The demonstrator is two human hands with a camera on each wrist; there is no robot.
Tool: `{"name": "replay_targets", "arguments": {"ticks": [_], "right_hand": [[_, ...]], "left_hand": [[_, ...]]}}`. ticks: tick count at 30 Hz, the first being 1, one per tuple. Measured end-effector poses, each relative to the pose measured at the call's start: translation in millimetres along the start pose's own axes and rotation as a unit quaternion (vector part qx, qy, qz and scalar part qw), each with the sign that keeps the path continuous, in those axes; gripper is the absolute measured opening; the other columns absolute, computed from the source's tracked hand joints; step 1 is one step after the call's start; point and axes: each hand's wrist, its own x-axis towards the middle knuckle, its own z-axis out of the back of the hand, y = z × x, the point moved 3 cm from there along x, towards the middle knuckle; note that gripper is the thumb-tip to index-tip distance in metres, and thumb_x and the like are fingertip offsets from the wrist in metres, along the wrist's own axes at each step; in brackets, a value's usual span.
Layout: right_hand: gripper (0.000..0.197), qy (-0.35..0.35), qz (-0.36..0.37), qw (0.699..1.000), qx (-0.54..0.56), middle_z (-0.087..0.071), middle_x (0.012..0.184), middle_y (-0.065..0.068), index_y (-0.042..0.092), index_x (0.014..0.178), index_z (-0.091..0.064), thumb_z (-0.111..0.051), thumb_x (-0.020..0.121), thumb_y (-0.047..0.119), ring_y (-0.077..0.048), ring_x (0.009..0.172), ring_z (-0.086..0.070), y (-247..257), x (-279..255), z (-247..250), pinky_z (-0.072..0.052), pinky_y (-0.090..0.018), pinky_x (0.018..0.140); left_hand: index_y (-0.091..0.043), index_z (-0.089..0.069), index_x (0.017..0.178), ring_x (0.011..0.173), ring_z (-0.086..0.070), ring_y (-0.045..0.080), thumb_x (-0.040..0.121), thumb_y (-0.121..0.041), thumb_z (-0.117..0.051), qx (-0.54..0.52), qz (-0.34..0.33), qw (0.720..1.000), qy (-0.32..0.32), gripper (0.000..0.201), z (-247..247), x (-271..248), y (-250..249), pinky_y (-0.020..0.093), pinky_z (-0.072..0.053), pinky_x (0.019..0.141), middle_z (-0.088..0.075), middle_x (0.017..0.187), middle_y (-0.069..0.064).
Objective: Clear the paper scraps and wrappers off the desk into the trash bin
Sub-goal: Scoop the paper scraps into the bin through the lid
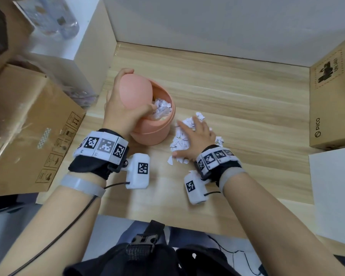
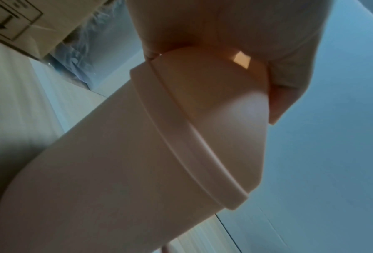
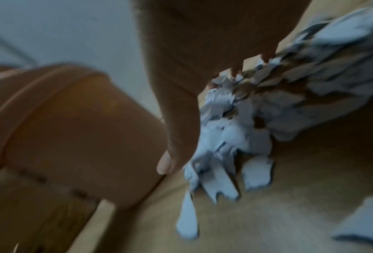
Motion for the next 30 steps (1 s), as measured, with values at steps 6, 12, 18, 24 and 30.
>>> {"name": "replay_targets", "arguments": {"ticks": [6,12,18,24,30], "right_hand": [[0.049,-0.051,0.083,0.994,-0.052,-0.032,0.14,-0.004,0.029,0.123,-0.049,-0.066,0.077,0.027,-0.03,0.122,-0.035,9.6,-3.1,-6.0,-0.036,-0.039,0.095],[0.026,-0.027,0.052,0.998,0.018,-0.041,0.098,-0.008,0.007,0.104,-0.061,-0.051,0.081,-0.001,-0.028,0.089,-0.054,-6.2,-3.2,10.0,-0.033,-0.027,0.069],[0.018,-0.127,0.027,0.979,0.159,-0.065,0.105,-0.012,0.003,0.09,-0.065,-0.05,0.08,0.0,-0.031,0.098,-0.06,20.5,-22.4,94.8,-0.046,-0.031,0.077],[0.007,-0.122,0.106,0.964,0.212,-0.062,0.082,0.001,0.015,0.079,-0.061,-0.06,0.079,0.009,-0.018,0.069,-0.059,91.1,-21.9,140.8,-0.05,-0.028,0.06],[0.049,-0.042,0.118,0.991,0.048,-0.057,0.129,-0.003,0.018,0.12,-0.057,-0.068,0.073,0.009,-0.021,0.117,-0.053,121.0,-13.9,134.2,-0.043,-0.027,0.089]], "left_hand": [[-0.071,-0.036,0.1,0.111,-0.053,0.027,0.041,-0.045,-0.069,0.006,0.002,1.0,-0.005,0.072,0.8,-0.5,0.4,0.045,-0.047,0.096,-0.048,0.13,0.008],[-0.065,-0.037,0.107,0.113,-0.052,0.028,0.041,-0.047,-0.068,0.02,0.0,1.0,-0.012,0.075,1.1,1.4,2.1,0.047,-0.045,0.097,-0.049,0.129,0.005],[-0.05,-0.039,0.123,0.118,-0.044,0.029,0.048,-0.038,-0.07,0.035,0.011,0.999,-0.006,0.082,1.7,0.1,-1.0,0.041,-0.039,0.103,-0.04,0.127,-0.001],[-0.069,-0.033,0.107,0.112,-0.049,0.037,0.039,-0.05,-0.067,0.048,0.036,0.998,0.013,0.078,2.7,-1.0,-0.1,0.051,-0.044,0.098,-0.046,0.128,0.008],[-0.065,-0.033,0.112,0.113,-0.049,0.037,0.037,-0.053,-0.066,0.049,0.051,0.997,0.028,0.083,5.3,-3.0,-3.3,0.05,-0.044,0.098,-0.045,0.128,0.009]]}}
